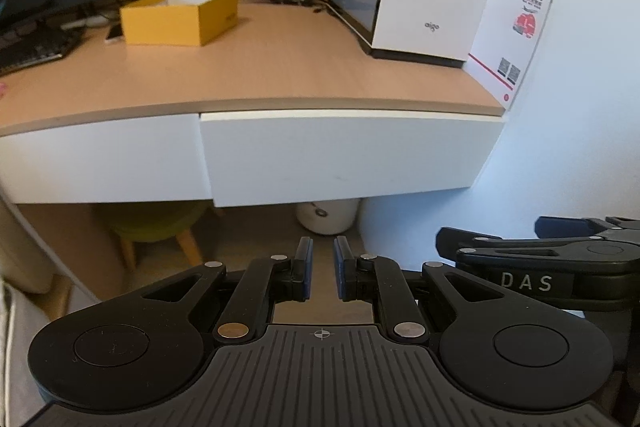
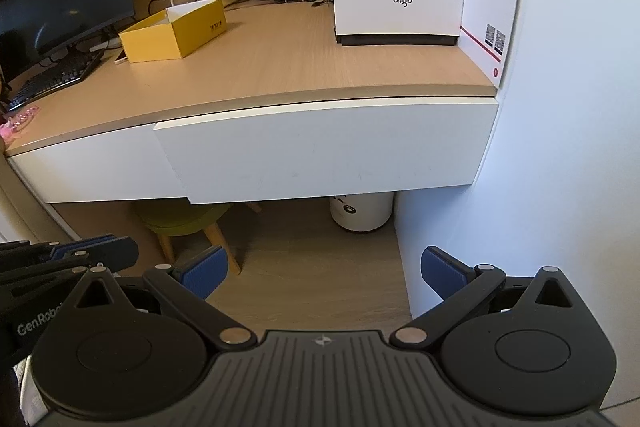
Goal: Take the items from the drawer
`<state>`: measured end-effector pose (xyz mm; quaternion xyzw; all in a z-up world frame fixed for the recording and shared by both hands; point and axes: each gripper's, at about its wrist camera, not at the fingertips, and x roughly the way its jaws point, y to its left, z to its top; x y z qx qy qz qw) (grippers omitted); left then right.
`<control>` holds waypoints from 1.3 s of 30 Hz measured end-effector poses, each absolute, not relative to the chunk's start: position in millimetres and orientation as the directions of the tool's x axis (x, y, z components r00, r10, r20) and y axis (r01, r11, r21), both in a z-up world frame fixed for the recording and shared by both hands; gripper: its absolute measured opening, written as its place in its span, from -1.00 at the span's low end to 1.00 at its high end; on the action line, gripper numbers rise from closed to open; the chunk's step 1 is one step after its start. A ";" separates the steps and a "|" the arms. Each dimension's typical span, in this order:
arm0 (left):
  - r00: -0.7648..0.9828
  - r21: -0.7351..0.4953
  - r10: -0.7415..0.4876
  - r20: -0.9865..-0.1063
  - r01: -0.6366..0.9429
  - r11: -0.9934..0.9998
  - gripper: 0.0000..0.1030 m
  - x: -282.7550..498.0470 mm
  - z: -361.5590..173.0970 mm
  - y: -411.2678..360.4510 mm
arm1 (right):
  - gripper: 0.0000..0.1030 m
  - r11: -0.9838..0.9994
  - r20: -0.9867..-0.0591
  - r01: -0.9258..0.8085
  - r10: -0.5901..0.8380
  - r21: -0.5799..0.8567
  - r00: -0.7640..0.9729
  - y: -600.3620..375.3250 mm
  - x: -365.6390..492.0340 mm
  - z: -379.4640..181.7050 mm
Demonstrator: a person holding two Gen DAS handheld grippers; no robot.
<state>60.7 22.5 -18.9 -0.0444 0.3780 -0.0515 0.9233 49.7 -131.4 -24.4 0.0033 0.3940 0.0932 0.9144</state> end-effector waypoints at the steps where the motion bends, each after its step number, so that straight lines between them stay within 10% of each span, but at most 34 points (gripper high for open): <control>1: 0.707 -0.136 -0.145 -0.692 0.069 0.988 -0.74 64.2 -20.0 27.1 | 1.00 0.983 -0.720 -0.166 0.171 0.079 0.672 -128.9 52.3 -26.0; 26: 0.804 -0.453 -0.205 -0.558 -0.088 0.887 -0.71 216.0 -57.6 177.4 | 0.99 0.994 -0.696 -0.101 0.046 -0.039 0.716 -68.0 135.2 -31.5; 39: 0.760 -0.335 -0.026 -0.649 -0.256 0.907 -0.68 251.6 -77.0 141.5 | 0.99 0.952 -0.705 -0.305 0.235 0.027 0.669 -120.9 202.7 -71.9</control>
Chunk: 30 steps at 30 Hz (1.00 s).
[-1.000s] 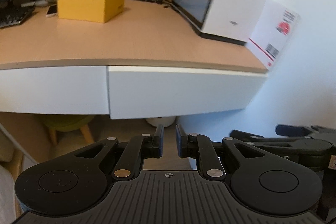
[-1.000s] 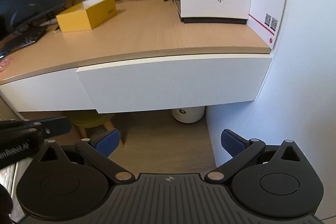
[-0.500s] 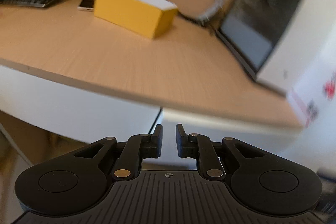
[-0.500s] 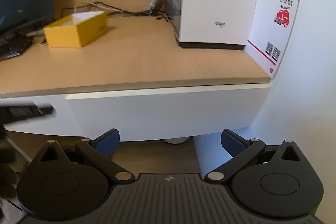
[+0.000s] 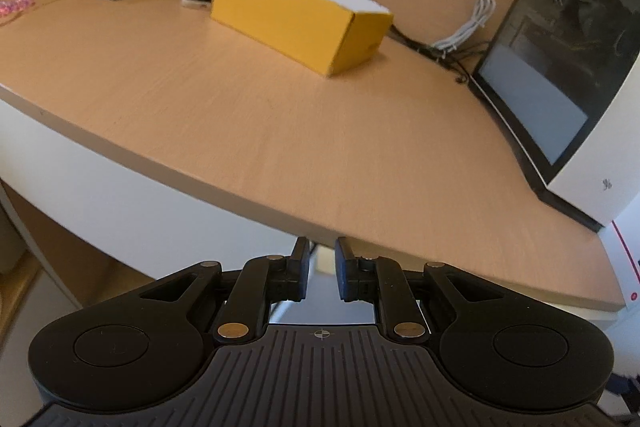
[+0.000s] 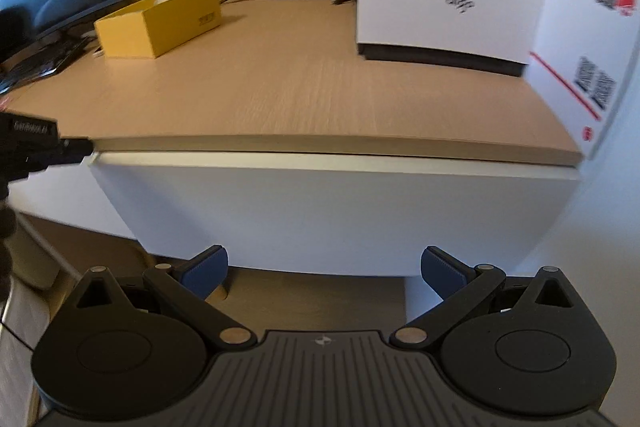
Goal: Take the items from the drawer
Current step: 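Move both tools down toward the white desk drawer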
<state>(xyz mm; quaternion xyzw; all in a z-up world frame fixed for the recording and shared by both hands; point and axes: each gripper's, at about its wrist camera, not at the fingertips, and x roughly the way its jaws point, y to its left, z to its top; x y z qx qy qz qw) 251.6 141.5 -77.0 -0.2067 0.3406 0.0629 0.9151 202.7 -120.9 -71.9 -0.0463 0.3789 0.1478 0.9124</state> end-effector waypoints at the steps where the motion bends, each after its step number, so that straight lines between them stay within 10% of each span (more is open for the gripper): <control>1: 0.763 -0.326 -0.014 -0.646 -0.259 0.909 -0.67 251.5 -78.5 138.5 | 0.99 0.949 -0.701 -0.314 0.237 0.019 0.673 -122.7 206.0 -74.5; 30: 0.719 -0.300 -0.101 -0.687 -0.154 0.941 -0.46 255.1 -79.0 142.6 | 0.99 0.935 -0.619 -0.342 0.323 0.092 0.716 -102.6 229.6 -85.0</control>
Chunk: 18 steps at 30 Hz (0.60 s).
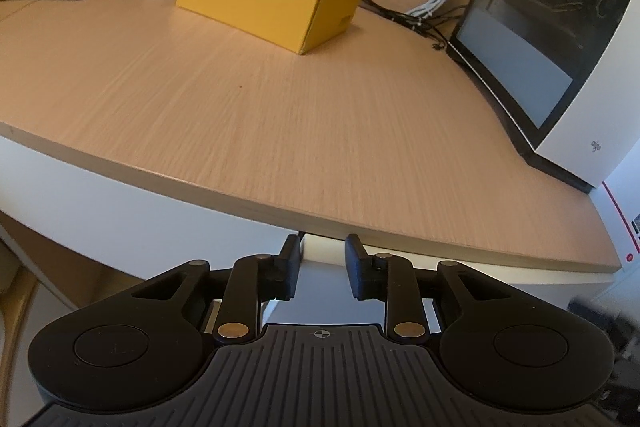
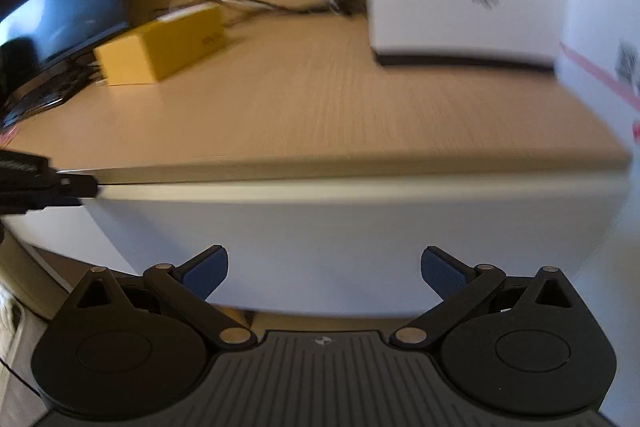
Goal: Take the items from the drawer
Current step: 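Move both tools down toward the white desk drawer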
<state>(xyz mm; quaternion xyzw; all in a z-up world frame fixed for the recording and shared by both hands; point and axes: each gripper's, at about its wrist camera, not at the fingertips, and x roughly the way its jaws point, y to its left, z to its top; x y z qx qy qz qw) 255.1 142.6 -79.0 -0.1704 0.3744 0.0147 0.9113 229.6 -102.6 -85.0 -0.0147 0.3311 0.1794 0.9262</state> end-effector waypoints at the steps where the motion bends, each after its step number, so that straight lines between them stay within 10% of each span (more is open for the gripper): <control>1: 0.720 -0.298 -0.101 -0.686 -0.152 0.942 -0.46 254.9 -79.2 142.5 | 0.99 0.928 -0.593 -0.366 0.331 0.065 0.734 -98.3 228.7 -80.1; 18: 0.709 -0.296 -0.136 -0.691 -0.106 0.949 -0.44 257.6 -79.5 147.4 | 0.99 0.924 -0.644 -0.240 0.380 0.298 0.664 -122.0 235.3 -102.6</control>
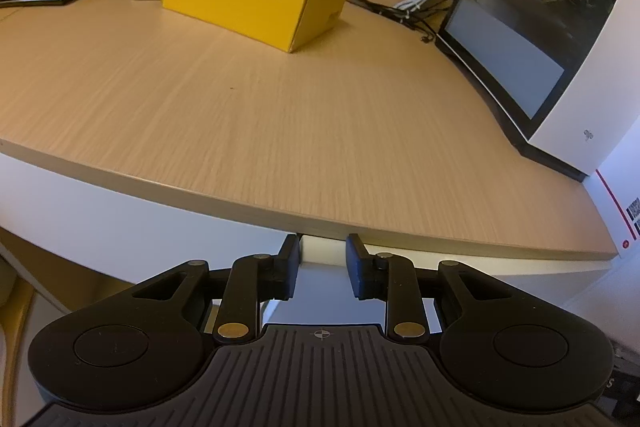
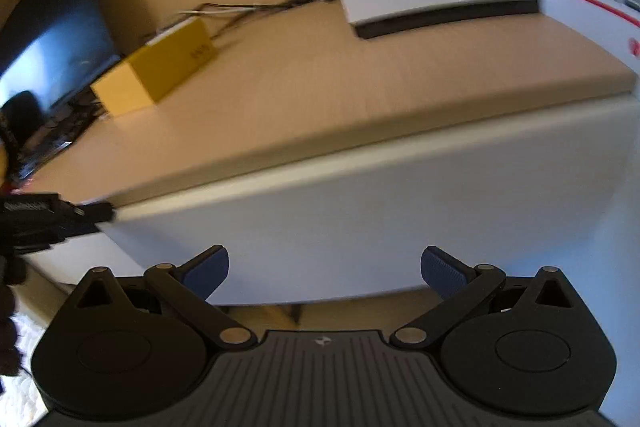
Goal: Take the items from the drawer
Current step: 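Move both tools down toward the white desk drawer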
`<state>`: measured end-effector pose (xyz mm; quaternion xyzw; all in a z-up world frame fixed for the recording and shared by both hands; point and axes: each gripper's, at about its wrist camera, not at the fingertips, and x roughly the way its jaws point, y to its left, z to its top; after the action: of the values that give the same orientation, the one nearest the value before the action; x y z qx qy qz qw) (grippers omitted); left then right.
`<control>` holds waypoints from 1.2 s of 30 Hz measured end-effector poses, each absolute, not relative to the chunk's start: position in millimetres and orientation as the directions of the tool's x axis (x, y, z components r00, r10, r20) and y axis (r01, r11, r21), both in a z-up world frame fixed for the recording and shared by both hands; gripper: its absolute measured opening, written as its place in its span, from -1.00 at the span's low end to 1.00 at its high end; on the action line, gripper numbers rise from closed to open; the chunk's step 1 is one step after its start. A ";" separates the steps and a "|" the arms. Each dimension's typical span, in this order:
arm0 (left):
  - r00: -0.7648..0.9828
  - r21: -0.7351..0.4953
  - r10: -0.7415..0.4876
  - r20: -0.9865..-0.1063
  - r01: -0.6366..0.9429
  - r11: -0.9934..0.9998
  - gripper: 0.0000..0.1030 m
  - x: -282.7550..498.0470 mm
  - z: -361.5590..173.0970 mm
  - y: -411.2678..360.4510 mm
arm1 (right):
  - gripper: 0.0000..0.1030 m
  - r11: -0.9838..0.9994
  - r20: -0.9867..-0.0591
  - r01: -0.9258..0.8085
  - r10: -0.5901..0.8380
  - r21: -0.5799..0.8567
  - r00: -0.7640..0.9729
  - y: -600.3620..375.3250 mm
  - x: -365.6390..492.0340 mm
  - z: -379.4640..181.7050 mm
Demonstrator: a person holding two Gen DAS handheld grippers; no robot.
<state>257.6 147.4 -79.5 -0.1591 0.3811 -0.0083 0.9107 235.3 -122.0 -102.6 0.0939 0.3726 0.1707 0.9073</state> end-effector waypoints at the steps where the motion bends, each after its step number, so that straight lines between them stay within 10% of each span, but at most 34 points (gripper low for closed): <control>1: 0.709 -0.295 -0.136 -0.692 -0.105 0.950 -0.44 257.4 -79.4 147.4 | 0.99 0.924 -0.626 -0.279 0.382 0.260 0.680 -116.9 232.9 -99.5; 7: 0.703 -0.299 -0.148 -0.696 -0.097 0.949 -0.44 257.9 -79.1 148.8 | 0.99 0.881 -0.530 -0.455 0.450 0.131 0.718 -77.2 243.9 -70.1; 36: 0.669 -0.263 -0.120 -0.733 -0.116 0.958 -0.56 258.2 -71.5 144.7 | 0.97 0.913 -0.653 -0.396 0.360 0.099 0.666 -75.6 261.4 -68.6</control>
<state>258.2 144.7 -71.5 -0.1450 0.4067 -0.0012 0.9020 261.4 -75.6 -68.6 -0.0257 0.3520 0.2073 0.9124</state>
